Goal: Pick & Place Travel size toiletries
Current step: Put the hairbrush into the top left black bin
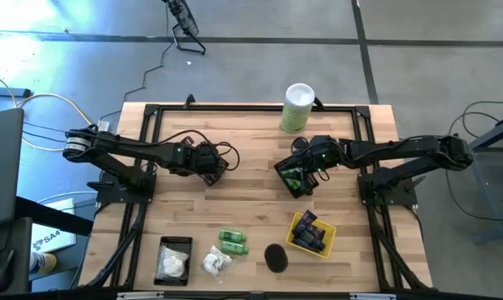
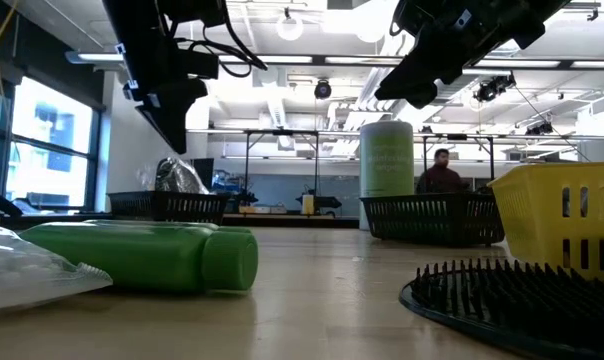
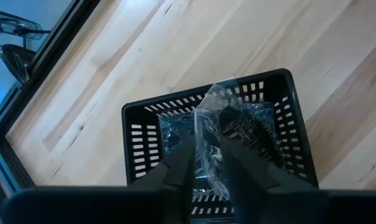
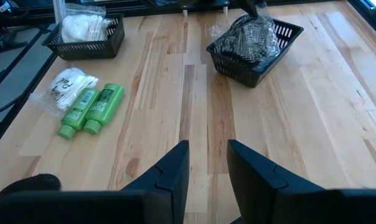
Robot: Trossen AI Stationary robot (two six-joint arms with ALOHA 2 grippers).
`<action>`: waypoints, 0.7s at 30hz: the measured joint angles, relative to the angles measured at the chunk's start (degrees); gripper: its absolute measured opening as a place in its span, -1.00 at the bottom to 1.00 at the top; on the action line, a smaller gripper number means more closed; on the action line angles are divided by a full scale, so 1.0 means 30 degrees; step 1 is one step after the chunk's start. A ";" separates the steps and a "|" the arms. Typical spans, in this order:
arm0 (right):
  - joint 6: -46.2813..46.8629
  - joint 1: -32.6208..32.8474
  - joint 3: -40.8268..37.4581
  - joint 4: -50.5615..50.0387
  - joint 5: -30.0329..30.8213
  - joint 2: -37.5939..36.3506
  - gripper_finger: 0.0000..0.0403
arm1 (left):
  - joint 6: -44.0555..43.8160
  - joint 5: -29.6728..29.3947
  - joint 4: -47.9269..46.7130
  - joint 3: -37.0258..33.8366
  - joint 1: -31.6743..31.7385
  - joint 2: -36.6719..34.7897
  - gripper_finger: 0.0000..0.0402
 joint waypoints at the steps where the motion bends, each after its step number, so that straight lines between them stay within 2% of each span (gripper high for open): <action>1: 0.0022 0.0000 -0.0001 0.0000 0.0002 -0.0002 -0.50 | 0.0165 -0.0038 0.0011 0.0000 0.0000 0.0000 -0.58; 6: 0.0051 0.0004 -0.0001 0.0007 -0.0001 0.0000 -0.50 | 0.1549 -0.0662 -0.0071 0.0444 0.0015 0.0007 -0.44; 13: 0.0136 0.0001 0.0001 0.0143 -0.0001 -0.0003 -0.50 | 0.2880 -0.2045 0.0080 0.2322 0.0015 0.0007 -0.42; 15: 0.0197 0.0002 0.0006 0.0146 -0.0001 -0.0002 -0.50 | 0.2487 -0.1322 0.0427 0.2574 0.0014 0.0007 -0.42; 19: 0.0196 0.0007 -0.0001 0.0146 -0.0001 0.0000 -0.50 | 0.2352 0.2215 0.2704 0.2338 0.0000 0.0007 -0.42; 21: 0.0189 0.0002 0.0005 0.0153 -0.0001 -0.0006 -0.50 | 0.2266 0.3317 0.3522 0.1994 -0.0015 0.0007 -0.42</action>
